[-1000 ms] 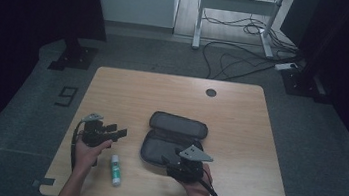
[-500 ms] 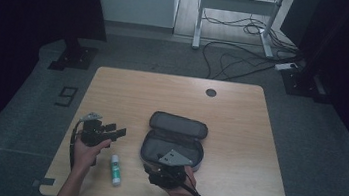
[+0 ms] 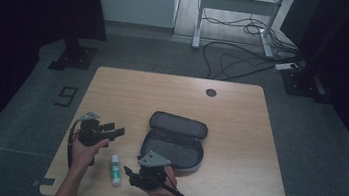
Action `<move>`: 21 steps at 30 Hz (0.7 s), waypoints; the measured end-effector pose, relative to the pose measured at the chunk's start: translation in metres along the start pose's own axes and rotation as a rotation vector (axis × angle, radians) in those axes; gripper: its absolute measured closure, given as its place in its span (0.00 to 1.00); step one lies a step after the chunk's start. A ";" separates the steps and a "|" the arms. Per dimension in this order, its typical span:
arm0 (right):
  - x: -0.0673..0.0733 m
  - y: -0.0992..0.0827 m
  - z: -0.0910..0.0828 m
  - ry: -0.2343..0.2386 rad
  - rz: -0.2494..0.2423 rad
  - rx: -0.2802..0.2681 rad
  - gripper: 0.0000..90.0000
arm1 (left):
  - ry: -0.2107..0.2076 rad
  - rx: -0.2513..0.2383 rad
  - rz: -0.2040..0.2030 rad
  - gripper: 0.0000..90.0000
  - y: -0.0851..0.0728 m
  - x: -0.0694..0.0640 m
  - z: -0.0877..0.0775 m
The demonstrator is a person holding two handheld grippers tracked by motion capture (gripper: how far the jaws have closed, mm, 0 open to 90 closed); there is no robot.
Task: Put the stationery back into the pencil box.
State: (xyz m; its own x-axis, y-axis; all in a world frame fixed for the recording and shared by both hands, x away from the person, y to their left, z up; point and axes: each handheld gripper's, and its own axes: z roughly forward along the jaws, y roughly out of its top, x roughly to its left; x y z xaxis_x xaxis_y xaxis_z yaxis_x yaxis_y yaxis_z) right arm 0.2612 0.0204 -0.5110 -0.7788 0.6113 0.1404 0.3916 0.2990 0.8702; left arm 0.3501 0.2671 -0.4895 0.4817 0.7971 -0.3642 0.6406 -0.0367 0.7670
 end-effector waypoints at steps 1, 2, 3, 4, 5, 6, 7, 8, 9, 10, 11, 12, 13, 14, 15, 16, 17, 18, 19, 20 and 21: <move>0.002 0.001 0.002 0.001 0.000 0.000 0.46 | 0.000 0.000 0.001 0.42 0.000 0.000 0.000; 0.003 0.002 0.004 0.004 -0.003 0.002 0.47 | -0.001 0.000 0.002 0.42 0.000 0.000 0.000; 0.005 0.003 0.007 0.006 -0.007 0.007 0.46 | -0.003 0.000 0.002 0.42 0.000 0.000 0.000; 0.007 0.003 0.009 0.008 -0.010 0.010 0.47 | -0.004 0.000 0.002 0.42 0.000 0.000 -0.001; 0.008 0.004 0.012 0.010 -0.010 0.014 0.47 | -0.004 0.000 0.003 0.42 0.000 0.000 -0.001; 0.009 0.004 0.014 0.012 -0.010 0.018 0.47 | -0.004 -0.001 0.002 0.42 0.000 0.000 -0.001; 0.010 0.004 0.016 0.013 -0.010 0.020 0.47 | -0.005 -0.001 0.001 0.42 0.000 0.001 -0.001; 0.011 0.004 0.018 0.015 -0.012 0.025 0.47 | -0.005 0.001 0.001 0.42 0.000 0.001 -0.001; 0.012 0.004 0.020 0.015 -0.012 0.027 0.47 | -0.004 0.000 -0.001 0.42 0.000 0.001 -0.001; 0.013 0.004 0.023 0.018 -0.013 0.031 0.47 | -0.004 0.000 -0.002 0.42 0.000 0.002 -0.001; 0.014 0.004 0.024 0.019 -0.011 0.032 0.47 | -0.003 0.002 -0.002 0.42 0.000 0.002 -0.002; 0.015 0.004 0.027 0.022 -0.011 0.032 0.48 | -0.003 0.003 -0.003 0.42 0.000 0.002 -0.001; 0.016 0.004 0.029 0.022 -0.010 0.037 0.48 | -0.002 0.002 -0.005 0.42 0.000 0.002 -0.001; 0.017 0.005 0.032 0.024 -0.013 0.043 0.48 | -0.002 0.003 -0.003 0.42 0.000 0.002 -0.001; 0.018 0.005 0.034 0.024 -0.013 0.048 0.48 | -0.001 0.003 -0.002 0.42 0.000 0.002 -0.001; 0.019 0.005 0.036 0.022 -0.014 0.051 0.48 | -0.003 0.005 0.001 0.42 0.000 0.001 -0.001; 0.021 0.005 0.038 0.022 -0.017 0.057 0.48 | -0.004 0.005 0.002 0.42 0.000 0.001 -0.001; 0.022 0.005 0.041 0.021 -0.018 0.063 0.48 | -0.004 0.007 0.003 0.42 -0.001 0.001 -0.001; 0.023 0.005 0.042 0.020 -0.022 0.068 0.48 | -0.005 0.008 0.004 0.42 -0.001 0.001 -0.001; 0.024 0.004 0.046 0.017 -0.023 0.075 0.48 | -0.004 0.009 0.003 0.42 -0.001 0.001 -0.001; 0.025 0.004 0.048 0.017 -0.026 0.083 0.48 | -0.004 0.009 0.002 0.42 -0.001 0.002 -0.001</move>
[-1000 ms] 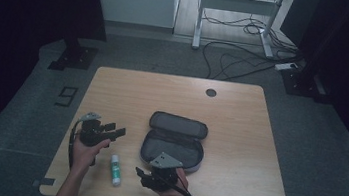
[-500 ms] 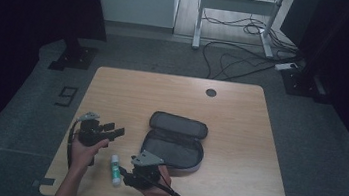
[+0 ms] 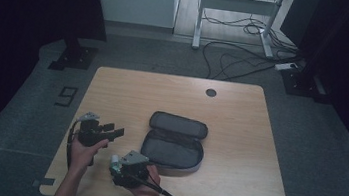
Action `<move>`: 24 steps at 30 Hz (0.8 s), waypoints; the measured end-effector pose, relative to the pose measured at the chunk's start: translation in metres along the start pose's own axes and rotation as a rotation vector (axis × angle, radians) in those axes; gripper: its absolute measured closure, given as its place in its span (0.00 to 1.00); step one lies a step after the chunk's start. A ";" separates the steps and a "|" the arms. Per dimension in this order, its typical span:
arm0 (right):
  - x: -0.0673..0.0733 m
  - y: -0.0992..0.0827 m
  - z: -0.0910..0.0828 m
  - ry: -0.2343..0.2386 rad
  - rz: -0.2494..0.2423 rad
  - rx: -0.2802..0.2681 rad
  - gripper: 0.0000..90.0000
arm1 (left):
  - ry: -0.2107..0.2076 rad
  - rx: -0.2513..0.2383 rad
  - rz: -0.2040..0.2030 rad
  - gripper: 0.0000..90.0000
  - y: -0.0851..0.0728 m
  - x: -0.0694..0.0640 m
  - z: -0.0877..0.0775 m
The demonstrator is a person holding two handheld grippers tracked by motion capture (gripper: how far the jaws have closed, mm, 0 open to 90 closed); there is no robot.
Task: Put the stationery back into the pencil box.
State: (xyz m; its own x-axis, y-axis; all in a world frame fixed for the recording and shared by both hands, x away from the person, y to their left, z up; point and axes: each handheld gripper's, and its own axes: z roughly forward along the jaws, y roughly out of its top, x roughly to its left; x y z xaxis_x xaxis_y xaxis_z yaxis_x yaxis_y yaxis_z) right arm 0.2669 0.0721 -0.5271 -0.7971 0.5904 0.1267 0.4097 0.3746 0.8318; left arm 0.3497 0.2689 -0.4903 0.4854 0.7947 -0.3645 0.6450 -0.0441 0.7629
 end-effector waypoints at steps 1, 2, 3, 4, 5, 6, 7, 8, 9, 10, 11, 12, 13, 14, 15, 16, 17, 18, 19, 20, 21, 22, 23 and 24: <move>0.001 -0.001 0.003 -0.001 -0.004 0.005 0.48 | 0.000 -0.002 -0.001 0.42 0.000 0.000 0.000; 0.002 -0.001 0.005 0.001 -0.007 0.013 0.48 | -0.001 -0.003 -0.003 0.42 0.000 0.000 0.000; 0.003 -0.002 0.009 0.001 -0.019 0.030 0.47 | -0.001 -0.002 -0.001 0.42 0.000 0.000 0.000; 0.004 -0.003 0.010 -0.002 -0.021 0.037 0.47 | -0.001 -0.002 -0.002 0.42 0.000 0.000 0.000; 0.005 -0.003 0.012 -0.003 -0.023 0.044 0.47 | -0.002 -0.002 -0.002 0.42 0.000 0.001 0.000; 0.005 -0.003 0.013 -0.004 -0.024 0.046 0.47 | -0.002 0.000 -0.003 0.42 0.000 0.001 0.000; 0.006 -0.004 0.015 -0.008 -0.027 0.050 0.47 | -0.003 0.000 -0.003 0.42 0.000 0.001 0.000; 0.006 -0.003 0.016 -0.013 -0.029 0.052 0.47 | -0.005 0.000 -0.004 0.42 0.000 0.001 0.000; 0.007 -0.003 0.018 -0.020 -0.035 0.056 0.47 | -0.005 0.000 -0.006 0.42 0.000 0.001 0.000; 0.007 -0.003 0.018 -0.023 -0.032 0.060 0.47 | -0.006 -0.001 -0.006 0.42 0.000 0.001 0.000; 0.007 -0.003 0.020 -0.028 -0.038 0.063 0.47 | -0.007 -0.003 -0.007 0.42 0.000 0.001 0.000; 0.008 -0.002 0.022 -0.030 -0.039 0.066 0.47 | -0.006 -0.003 -0.006 0.42 0.000 0.001 0.000; 0.008 -0.002 0.023 -0.035 -0.039 0.071 0.47 | -0.006 -0.005 -0.007 0.42 0.000 0.002 -0.001; 0.008 -0.002 0.024 -0.037 -0.039 0.074 0.47 | -0.007 -0.003 -0.008 0.42 0.000 0.002 -0.001; 0.009 -0.003 0.027 -0.041 -0.050 0.084 0.47 | -0.007 -0.004 -0.010 0.42 0.000 0.002 -0.001; 0.010 -0.003 0.028 -0.042 -0.056 0.090 0.47 | -0.008 -0.004 -0.010 0.42 0.000 0.002 -0.001; 0.011 -0.003 0.029 -0.045 -0.059 0.094 0.47 | -0.007 -0.005 -0.010 0.42 0.000 0.003 -0.001; 0.012 -0.003 0.031 -0.049 -0.061 0.103 0.47 | -0.007 -0.006 -0.011 0.42 0.000 0.003 -0.002; 0.012 -0.004 0.032 -0.054 -0.066 0.106 0.48 | -0.005 -0.006 -0.012 0.42 0.000 0.003 -0.002; 0.012 -0.004 0.033 -0.056 -0.068 0.110 0.49 | -0.004 -0.009 -0.013 0.42 0.000 0.003 -0.002; 0.012 -0.004 0.033 -0.054 -0.069 0.115 0.50 | -0.004 -0.008 -0.013 0.42 0.000 0.004 -0.002; 0.012 -0.004 0.034 -0.058 -0.069 0.117 0.51 | -0.004 -0.009 -0.014 0.42 0.000 0.004 -0.002; 0.013 -0.005 0.034 -0.060 -0.072 0.125 0.53 | -0.004 -0.009 -0.015 0.42 0.000 0.004 -0.002; 0.012 -0.005 0.035 -0.063 -0.079 0.128 0.54 | -0.004 -0.007 -0.015 0.42 0.000 0.004 -0.002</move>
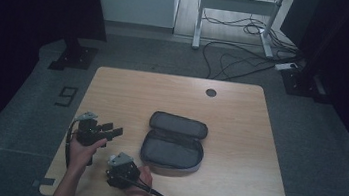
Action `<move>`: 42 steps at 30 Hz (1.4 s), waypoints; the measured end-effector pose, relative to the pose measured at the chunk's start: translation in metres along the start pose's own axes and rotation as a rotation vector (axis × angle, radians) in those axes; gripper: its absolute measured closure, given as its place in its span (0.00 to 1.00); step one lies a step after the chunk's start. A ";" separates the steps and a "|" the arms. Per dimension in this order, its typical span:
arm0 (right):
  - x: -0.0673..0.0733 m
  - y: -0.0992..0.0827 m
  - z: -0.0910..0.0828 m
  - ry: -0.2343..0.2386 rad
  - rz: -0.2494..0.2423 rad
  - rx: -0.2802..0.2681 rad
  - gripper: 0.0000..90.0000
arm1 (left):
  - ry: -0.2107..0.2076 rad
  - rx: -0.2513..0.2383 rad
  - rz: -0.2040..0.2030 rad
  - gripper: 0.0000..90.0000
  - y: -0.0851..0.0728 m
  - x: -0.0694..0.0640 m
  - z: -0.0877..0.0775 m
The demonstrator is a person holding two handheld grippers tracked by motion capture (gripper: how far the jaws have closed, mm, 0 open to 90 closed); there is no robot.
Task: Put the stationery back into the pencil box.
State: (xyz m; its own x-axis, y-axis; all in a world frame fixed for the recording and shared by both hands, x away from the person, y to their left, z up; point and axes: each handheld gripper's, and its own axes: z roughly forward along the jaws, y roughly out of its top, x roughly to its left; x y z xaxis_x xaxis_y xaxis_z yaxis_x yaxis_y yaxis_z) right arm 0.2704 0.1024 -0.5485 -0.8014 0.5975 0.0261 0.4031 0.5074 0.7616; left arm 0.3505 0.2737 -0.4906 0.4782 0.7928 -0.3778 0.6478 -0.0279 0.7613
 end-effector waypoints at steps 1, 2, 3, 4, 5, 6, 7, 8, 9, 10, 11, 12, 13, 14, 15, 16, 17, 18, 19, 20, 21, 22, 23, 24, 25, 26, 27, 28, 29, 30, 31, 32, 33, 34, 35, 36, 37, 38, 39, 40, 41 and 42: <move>0.000 0.000 0.000 -0.005 -0.001 0.002 0.55 | -0.003 0.001 -0.002 0.42 0.000 0.000 0.000; 0.000 0.000 0.001 -0.012 -0.003 0.002 0.56 | -0.009 0.001 -0.004 0.42 0.000 0.000 0.000; 0.000 0.000 0.000 -0.017 -0.005 0.003 0.58 | -0.011 0.001 -0.002 0.42 0.000 0.000 0.000; 0.000 0.000 0.000 -0.016 -0.004 0.003 0.59 | -0.012 0.001 -0.001 0.42 0.000 0.000 0.001; 0.000 0.000 0.000 -0.019 -0.006 0.004 0.60 | -0.011 0.002 0.001 0.42 0.000 -0.001 0.001; -0.001 0.000 0.000 -0.020 -0.008 0.007 0.62 | -0.010 0.003 0.002 0.42 0.000 -0.001 0.001; -0.001 0.000 -0.001 -0.020 -0.008 0.007 0.64 | -0.010 0.004 0.003 0.42 0.000 -0.001 0.001; -0.001 0.000 -0.001 -0.022 -0.012 0.008 0.66 | -0.010 0.003 0.003 0.42 0.000 -0.001 0.001; -0.001 0.000 -0.001 -0.032 -0.018 0.010 0.68 | -0.010 0.003 0.003 0.42 0.000 -0.001 0.001; -0.001 0.000 -0.002 -0.036 -0.022 0.012 0.71 | -0.010 0.004 0.004 0.42 0.000 -0.001 0.001; -0.001 0.000 -0.002 -0.039 -0.025 0.015 0.71 | -0.010 0.004 0.004 0.42 0.000 -0.001 0.001; -0.002 0.000 -0.003 -0.036 -0.022 0.018 0.71 | -0.012 0.005 0.002 0.42 0.000 -0.001 0.001; -0.003 0.000 -0.003 -0.029 -0.020 0.019 0.72 | -0.011 0.006 0.002 0.42 0.000 -0.001 0.001; -0.004 0.000 -0.004 -0.022 -0.023 0.021 0.72 | -0.011 0.006 0.002 0.42 0.000 -0.001 0.001; -0.005 0.001 -0.004 -0.007 -0.027 0.021 0.72 | -0.009 0.006 0.003 0.42 0.000 -0.001 0.002; -0.006 0.001 -0.005 -0.001 -0.027 0.021 0.72 | -0.008 0.006 0.003 0.42 0.000 -0.001 0.002; -0.007 0.002 -0.006 0.005 -0.028 0.018 0.72 | -0.008 0.007 0.002 0.42 0.000 -0.001 0.001; -0.007 0.003 -0.007 0.011 -0.027 0.017 0.72 | -0.008 0.007 0.002 0.42 0.000 0.000 0.001; -0.008 0.003 -0.009 0.015 -0.023 0.012 0.72 | -0.007 0.007 0.003 0.42 0.000 0.000 0.001; -0.009 0.004 -0.010 0.017 -0.024 0.012 0.72 | -0.007 0.008 0.002 0.42 0.000 0.000 0.001; -0.010 0.004 -0.012 0.028 -0.019 0.007 0.72 | -0.007 0.008 0.001 0.42 0.000 0.000 0.001; -0.010 0.004 -0.014 0.033 -0.017 0.006 0.72 | -0.007 0.008 0.001 0.42 -0.001 0.000 0.001; -0.011 0.004 -0.016 0.040 -0.010 0.000 0.72 | -0.007 0.008 0.001 0.42 -0.001 0.000 0.001; -0.012 0.004 -0.018 0.044 -0.007 -0.002 0.72 | -0.007 0.008 0.001 0.42 -0.001 0.000 0.001; -0.013 0.004 -0.020 0.041 -0.007 -0.010 0.72 | -0.007 0.008 0.001 0.42 -0.001 0.000 0.001; -0.014 0.004 -0.022 0.041 -0.009 -0.014 0.72 | -0.007 0.008 0.001 0.42 -0.001 0.000 0.001; -0.015 0.004 -0.025 0.042 -0.005 -0.021 0.72 | -0.008 0.007 -0.001 0.42 -0.001 0.000 0.002; -0.015 0.004 -0.026 0.043 -0.005 -0.023 0.72 | -0.009 0.010 -0.002 0.42 -0.001 0.000 0.002; -0.016 0.004 -0.029 0.042 -0.004 -0.027 0.72 | -0.009 0.012 -0.001 0.42 -0.001 0.000 0.003; -0.017 0.004 -0.031 0.043 -0.001 -0.034 0.72 | -0.007 0.015 0.001 0.42 -0.001 0.000 0.003; -0.018 0.004 -0.033 0.046 0.000 -0.039 0.72 | -0.007 0.015 0.001 0.42 -0.001 0.000 0.003; -0.018 0.004 -0.035 0.049 0.001 -0.042 0.72 | -0.007 0.015 0.000 0.42 -0.001 0.000 0.003; -0.019 0.005 -0.038 0.050 -0.002 -0.052 0.72 | -0.007 0.014 0.000 0.42 -0.001 0.000 0.003; -0.020 0.005 -0.041 0.052 -0.001 -0.061 0.72 | -0.007 0.014 -0.001 0.42 -0.001 0.000 0.003; -0.021 0.006 -0.044 0.052 0.001 -0.068 0.72 | -0.006 0.014 -0.001 0.42 -0.001 0.001 0.002; -0.022 0.007 -0.047 0.055 0.002 -0.075 0.72 | -0.005 0.014 0.000 0.42 -0.001 0.001 0.002; -0.023 0.008 -0.050 0.054 0.001 -0.081 0.72 | -0.005 0.015 0.000 0.42 -0.001 0.001 0.002; -0.024 0.008 -0.052 0.051 0.000 -0.086 0.72 | -0.004 0.017 0.001 0.42 -0.001 0.002 0.002; -0.026 0.008 -0.055 0.052 0.002 -0.091 0.72 | -0.004 0.017 0.001 0.42 -0.001 0.002 0.002; -0.027 0.009 -0.057 0.052 0.004 -0.095 0.72 | -0.004 0.018 0.001 0.42 -0.001 0.002 0.002; -0.030 0.008 -0.059 0.055 0.013 -0.103 0.72 | -0.003 0.017 0.002 0.42 -0.002 0.002 0.002; -0.032 0.008 -0.061 0.057 0.018 -0.105 0.72 | -0.002 0.016 0.003 0.42 -0.002 0.001 0.002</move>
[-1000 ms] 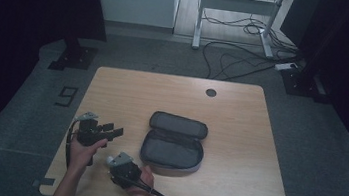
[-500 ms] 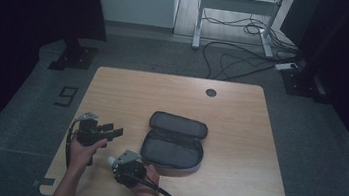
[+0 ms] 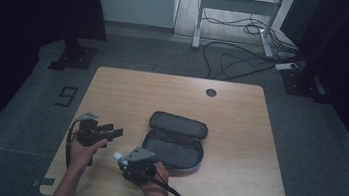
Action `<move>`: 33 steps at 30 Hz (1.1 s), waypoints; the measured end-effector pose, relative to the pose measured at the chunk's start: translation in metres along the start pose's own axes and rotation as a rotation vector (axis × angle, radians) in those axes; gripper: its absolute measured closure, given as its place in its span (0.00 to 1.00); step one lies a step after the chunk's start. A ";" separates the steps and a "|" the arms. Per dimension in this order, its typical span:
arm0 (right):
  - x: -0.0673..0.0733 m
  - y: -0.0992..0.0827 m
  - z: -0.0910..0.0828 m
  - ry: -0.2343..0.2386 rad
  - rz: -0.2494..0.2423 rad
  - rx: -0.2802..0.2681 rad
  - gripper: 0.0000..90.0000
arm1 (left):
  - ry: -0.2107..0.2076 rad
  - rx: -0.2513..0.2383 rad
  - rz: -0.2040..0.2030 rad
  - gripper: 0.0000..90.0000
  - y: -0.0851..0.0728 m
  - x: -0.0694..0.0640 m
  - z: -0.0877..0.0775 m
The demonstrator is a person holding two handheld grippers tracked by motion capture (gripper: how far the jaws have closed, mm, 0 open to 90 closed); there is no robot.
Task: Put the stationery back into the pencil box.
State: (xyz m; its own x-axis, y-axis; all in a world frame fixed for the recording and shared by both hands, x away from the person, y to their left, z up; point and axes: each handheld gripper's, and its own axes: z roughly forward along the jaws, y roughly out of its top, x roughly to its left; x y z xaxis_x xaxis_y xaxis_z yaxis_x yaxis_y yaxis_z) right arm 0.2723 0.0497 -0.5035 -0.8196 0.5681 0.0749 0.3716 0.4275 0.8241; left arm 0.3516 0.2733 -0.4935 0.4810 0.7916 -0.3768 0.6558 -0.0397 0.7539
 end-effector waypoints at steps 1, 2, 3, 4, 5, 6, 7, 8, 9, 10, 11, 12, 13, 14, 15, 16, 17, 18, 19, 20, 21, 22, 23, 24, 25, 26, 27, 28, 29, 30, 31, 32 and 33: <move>-0.003 0.000 -0.003 -0.001 0.007 -0.005 0.72 | -0.001 0.000 -0.001 0.42 0.000 0.000 0.000; -0.005 0.000 -0.005 -0.005 0.008 -0.007 0.72 | -0.001 -0.001 -0.001 0.42 0.000 0.000 0.000; -0.008 0.000 -0.007 -0.011 0.013 -0.010 0.72 | 0.000 0.000 0.000 0.42 0.000 -0.001 0.000; -0.010 -0.001 -0.009 -0.012 0.016 -0.014 0.72 | -0.002 0.001 0.001 0.42 0.000 0.000 0.000; -0.013 -0.001 -0.011 -0.015 0.020 -0.017 0.72 | -0.003 0.002 0.001 0.42 0.000 -0.001 0.001; -0.015 -0.002 -0.013 -0.020 0.026 -0.019 0.72 | -0.003 0.004 0.003 0.42 0.000 0.000 0.001; -0.018 -0.002 -0.016 -0.024 0.032 -0.024 0.72 | -0.002 0.006 0.003 0.42 0.000 0.000 0.001; -0.020 -0.003 -0.018 -0.031 0.033 -0.030 0.72 | -0.001 0.007 0.003 0.42 0.000 -0.001 0.001; -0.024 -0.003 -0.022 -0.038 0.036 -0.034 0.72 | 0.000 0.009 0.004 0.42 0.000 -0.001 0.001; -0.025 -0.003 -0.024 -0.044 0.045 -0.037 0.72 | 0.001 0.010 0.004 0.42 0.000 -0.001 0.001; -0.028 -0.004 -0.026 -0.051 0.050 -0.041 0.72 | 0.001 0.012 0.003 0.42 0.000 -0.001 0.002; -0.031 -0.005 -0.029 -0.056 0.052 -0.042 0.72 | 0.001 0.014 0.003 0.42 0.000 -0.001 0.002; -0.034 -0.006 -0.032 -0.064 0.060 -0.047 0.72 | 0.001 0.014 0.003 0.42 -0.001 -0.001 0.002; -0.037 -0.006 -0.035 -0.073 0.064 -0.048 0.72 | 0.002 0.016 0.003 0.42 -0.001 -0.001 0.002; -0.041 -0.007 -0.037 -0.080 0.065 -0.051 0.72 | 0.003 0.017 0.005 0.42 -0.001 -0.001 0.002; -0.044 -0.009 -0.040 -0.089 0.068 -0.052 0.72 | 0.003 0.015 0.005 0.42 -0.001 -0.001 0.003; -0.046 -0.010 -0.042 -0.096 0.076 -0.054 0.72 | 0.002 0.015 0.004 0.42 -0.001 -0.001 0.003; -0.049 -0.011 -0.044 -0.102 0.078 -0.053 0.72 | 0.003 0.017 0.003 0.42 -0.001 -0.001 0.003; -0.052 -0.012 -0.046 -0.109 0.083 -0.053 0.72 | 0.006 0.019 0.003 0.42 -0.002 -0.001 0.004; -0.055 -0.014 -0.049 -0.120 0.091 -0.053 0.72 | 0.005 0.018 0.000 0.42 -0.002 -0.001 0.004; -0.058 -0.016 -0.050 -0.127 0.094 -0.054 0.72 | 0.005 0.020 0.001 0.42 -0.002 -0.001 0.004; -0.060 -0.017 -0.052 -0.133 0.097 -0.056 0.72 | 0.005 0.020 0.001 0.42 -0.002 -0.001 0.004; -0.064 -0.019 -0.054 -0.139 0.106 -0.057 0.72 | 0.006 0.020 0.003 0.42 -0.002 -0.001 0.004; -0.066 -0.021 -0.055 -0.145 0.110 -0.058 0.72 | 0.007 0.020 0.004 0.42 -0.002 -0.001 0.004; -0.069 -0.022 -0.057 -0.151 0.116 -0.059 0.72 | 0.007 0.020 0.004 0.42 -0.002 -0.002 0.004; -0.071 -0.024 -0.058 -0.153 0.120 -0.060 0.72 | 0.006 0.020 0.006 0.42 -0.002 -0.002 0.004; -0.074 -0.026 -0.060 -0.159 0.129 -0.061 0.72 | 0.007 0.020 0.006 0.42 -0.002 -0.002 0.004; -0.076 -0.029 -0.062 -0.162 0.138 -0.062 0.72 | 0.008 0.020 0.005 0.42 -0.002 -0.002 0.004; -0.078 -0.031 -0.063 -0.168 0.144 -0.064 0.72 | 0.009 0.021 0.005 0.42 -0.002 -0.002 0.004; -0.081 -0.033 -0.065 -0.173 0.152 -0.066 0.72 | 0.009 0.021 0.005 0.42 -0.002 -0.002 0.004; -0.082 -0.034 -0.066 -0.174 0.154 -0.065 0.72 | 0.011 0.021 0.005 0.42 -0.003 -0.002 0.004; -0.084 -0.036 -0.068 -0.180 0.156 -0.061 0.72 | 0.012 0.023 0.006 0.42 -0.003 -0.002 0.004; -0.086 -0.038 -0.069 -0.187 0.157 -0.056 0.72 | 0.012 0.023 0.006 0.42 -0.003 -0.002 0.004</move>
State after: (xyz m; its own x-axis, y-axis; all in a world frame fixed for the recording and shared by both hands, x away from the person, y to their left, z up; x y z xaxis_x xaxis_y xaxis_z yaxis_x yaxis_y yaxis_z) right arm 0.2985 -0.0635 -0.5021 -0.6568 0.7469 0.1040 0.4595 0.2870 0.8406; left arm 0.3513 0.2689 -0.4971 0.4780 0.7988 -0.3654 0.6660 -0.0584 0.7437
